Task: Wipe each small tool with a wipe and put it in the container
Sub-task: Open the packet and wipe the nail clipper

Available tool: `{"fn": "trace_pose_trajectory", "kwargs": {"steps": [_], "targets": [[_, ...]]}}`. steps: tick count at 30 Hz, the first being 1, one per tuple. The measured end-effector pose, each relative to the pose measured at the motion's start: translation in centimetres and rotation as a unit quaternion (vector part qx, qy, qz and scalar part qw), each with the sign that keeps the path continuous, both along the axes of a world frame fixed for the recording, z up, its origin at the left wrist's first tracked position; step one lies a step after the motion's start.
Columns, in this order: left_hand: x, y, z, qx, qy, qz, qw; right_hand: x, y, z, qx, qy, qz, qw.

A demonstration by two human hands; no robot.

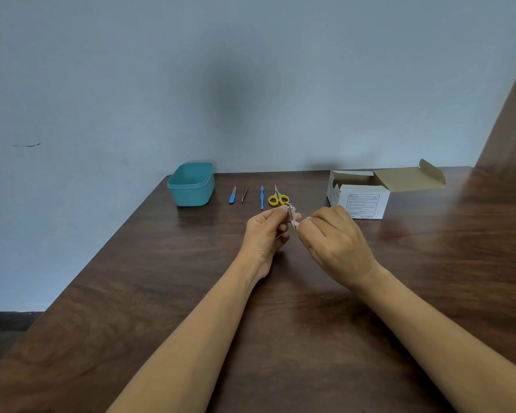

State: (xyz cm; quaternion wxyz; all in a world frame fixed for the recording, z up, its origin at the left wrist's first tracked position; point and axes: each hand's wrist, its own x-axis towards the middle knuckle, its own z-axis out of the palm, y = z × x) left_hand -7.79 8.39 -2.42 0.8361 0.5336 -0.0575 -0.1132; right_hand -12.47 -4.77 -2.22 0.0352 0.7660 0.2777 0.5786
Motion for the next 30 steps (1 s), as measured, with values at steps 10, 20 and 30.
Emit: {"fn": "trace_pose_trajectory", "kwargs": {"steps": [10, 20, 30], "targets": [[0.4, 0.7, 0.6, -0.093, 0.066, 0.014, 0.993, -0.1, -0.3, -0.9, 0.227, 0.146, 0.010, 0.963], [0.3, 1.8, 1.0, -0.144, 0.084, 0.018, 0.986, -0.2, 0.3, -1.3, 0.468, 0.317, 0.078, 0.821], [0.0, 2.6, 1.7, -0.160, 0.125, 0.009, 0.979, -0.3, 0.6, -1.1, 0.454, 0.361, 0.078, 0.811]]}}
